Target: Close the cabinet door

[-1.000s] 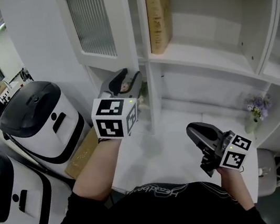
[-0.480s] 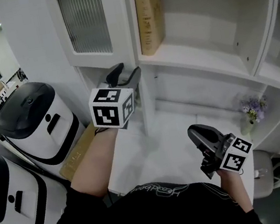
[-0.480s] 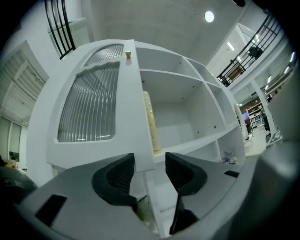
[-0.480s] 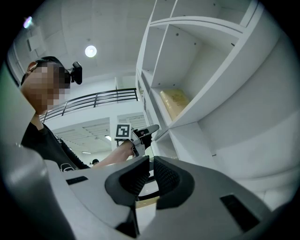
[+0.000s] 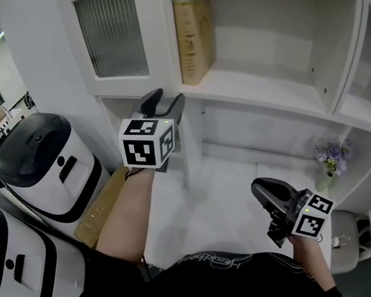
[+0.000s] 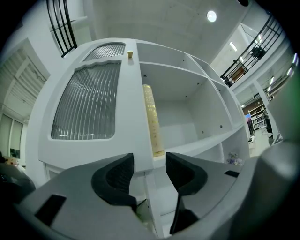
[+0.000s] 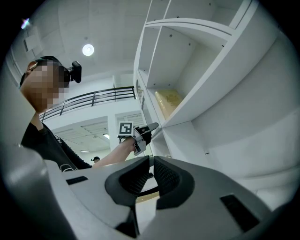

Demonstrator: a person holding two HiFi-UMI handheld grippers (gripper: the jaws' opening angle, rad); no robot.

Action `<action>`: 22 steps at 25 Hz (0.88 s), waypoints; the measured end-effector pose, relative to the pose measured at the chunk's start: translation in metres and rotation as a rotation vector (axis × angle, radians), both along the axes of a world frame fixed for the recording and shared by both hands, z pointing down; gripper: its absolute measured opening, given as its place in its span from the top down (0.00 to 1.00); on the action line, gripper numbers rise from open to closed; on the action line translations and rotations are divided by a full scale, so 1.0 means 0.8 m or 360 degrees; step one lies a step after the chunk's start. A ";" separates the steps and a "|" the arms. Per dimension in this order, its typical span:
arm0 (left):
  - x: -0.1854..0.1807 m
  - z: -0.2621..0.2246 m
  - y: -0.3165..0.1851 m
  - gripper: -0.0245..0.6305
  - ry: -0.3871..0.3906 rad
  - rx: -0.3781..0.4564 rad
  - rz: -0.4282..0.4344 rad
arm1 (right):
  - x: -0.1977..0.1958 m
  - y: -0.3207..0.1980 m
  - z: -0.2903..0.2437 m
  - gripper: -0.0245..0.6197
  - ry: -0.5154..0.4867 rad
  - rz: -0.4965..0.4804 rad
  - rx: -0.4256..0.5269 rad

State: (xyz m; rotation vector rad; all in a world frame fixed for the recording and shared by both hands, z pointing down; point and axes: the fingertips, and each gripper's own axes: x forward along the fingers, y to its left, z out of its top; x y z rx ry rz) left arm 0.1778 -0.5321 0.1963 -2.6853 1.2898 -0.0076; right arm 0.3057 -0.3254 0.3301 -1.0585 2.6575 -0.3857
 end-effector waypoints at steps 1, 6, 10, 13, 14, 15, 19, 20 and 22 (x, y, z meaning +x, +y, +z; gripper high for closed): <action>0.001 0.000 -0.001 0.63 0.0008 0.0001 -0.0005 | 0.004 0.001 0.000 0.88 0.0008 0.0002 -0.0002; 0.001 -0.002 -0.003 0.63 0.0048 0.0008 -0.0026 | 0.027 0.007 0.006 0.88 0.0020 0.0014 -0.0019; 0.004 -0.002 -0.003 0.61 0.0079 0.0011 -0.0039 | 0.043 0.012 0.017 0.88 0.0005 0.0011 -0.0045; 0.004 -0.002 -0.003 0.61 0.0099 -0.0009 -0.0027 | 0.051 0.015 0.024 0.88 0.0002 -0.0006 -0.0066; 0.003 -0.003 -0.001 0.60 0.0109 -0.0023 -0.0019 | 0.052 0.016 0.026 0.88 0.0003 -0.0016 -0.0070; 0.002 -0.004 0.001 0.61 0.0119 -0.0035 -0.0012 | 0.052 0.017 0.027 0.88 0.0005 -0.0025 -0.0071; 0.000 0.003 0.022 0.61 0.0111 -0.0075 0.0032 | 0.050 0.025 0.026 0.88 -0.0003 -0.0048 -0.0064; 0.000 0.007 0.031 0.61 0.0109 -0.0092 0.0053 | 0.047 0.028 0.024 0.88 -0.0007 -0.0057 -0.0058; 0.001 0.016 0.054 0.61 0.0103 -0.0119 0.0108 | 0.039 0.035 0.018 0.88 -0.0010 -0.0076 -0.0035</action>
